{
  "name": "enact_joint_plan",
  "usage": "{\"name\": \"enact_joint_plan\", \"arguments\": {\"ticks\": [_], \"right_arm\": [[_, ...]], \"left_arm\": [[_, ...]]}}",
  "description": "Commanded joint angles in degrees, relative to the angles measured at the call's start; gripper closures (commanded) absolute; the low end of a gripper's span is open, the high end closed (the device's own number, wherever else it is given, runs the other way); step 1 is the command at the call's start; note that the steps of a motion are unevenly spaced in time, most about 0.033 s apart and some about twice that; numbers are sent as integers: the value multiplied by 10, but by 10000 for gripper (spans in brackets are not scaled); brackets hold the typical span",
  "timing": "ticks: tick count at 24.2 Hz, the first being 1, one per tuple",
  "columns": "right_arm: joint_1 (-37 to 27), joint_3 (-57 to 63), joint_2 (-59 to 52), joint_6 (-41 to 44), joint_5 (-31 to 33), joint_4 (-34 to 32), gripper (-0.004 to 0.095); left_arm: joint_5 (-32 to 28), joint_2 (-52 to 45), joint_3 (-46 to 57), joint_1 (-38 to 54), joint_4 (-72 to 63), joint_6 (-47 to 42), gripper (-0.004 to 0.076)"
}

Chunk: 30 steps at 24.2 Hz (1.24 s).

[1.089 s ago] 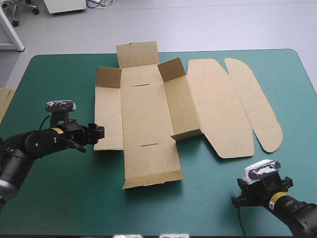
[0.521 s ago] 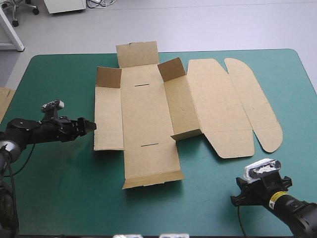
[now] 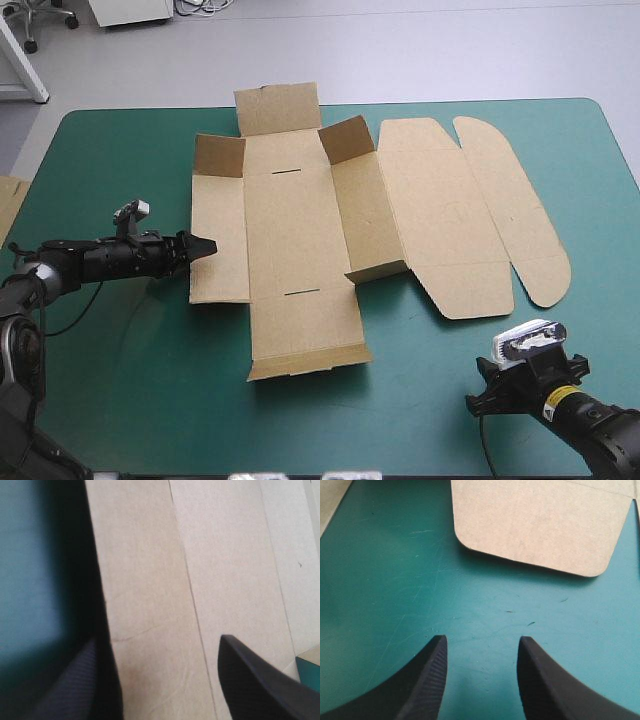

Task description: Fold the box

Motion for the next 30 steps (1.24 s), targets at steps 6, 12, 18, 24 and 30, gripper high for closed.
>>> {"name": "enact_joint_plan", "arguments": {"ticks": [6,12,18,24,30], "right_arm": [[-1,-21,0,-6,-42,-1,482],[-1,-21,0,-6,-42,-1,482],[-1,-24,0,-9,-41,-8,482],[-1,-144,0,-9,54,-55,482],[-1,-251,0,-9,117,-55,482]], "left_arm": [[10,-11,-69,-72,-11,-5,346],[-31,-11,-94,-110,57,-55,396],[-44,-11,-100,-116,72,-68,734],[33,-11,-202,-126,200,-158,734],[82,-11,-359,-204,469,-291,734]]}}
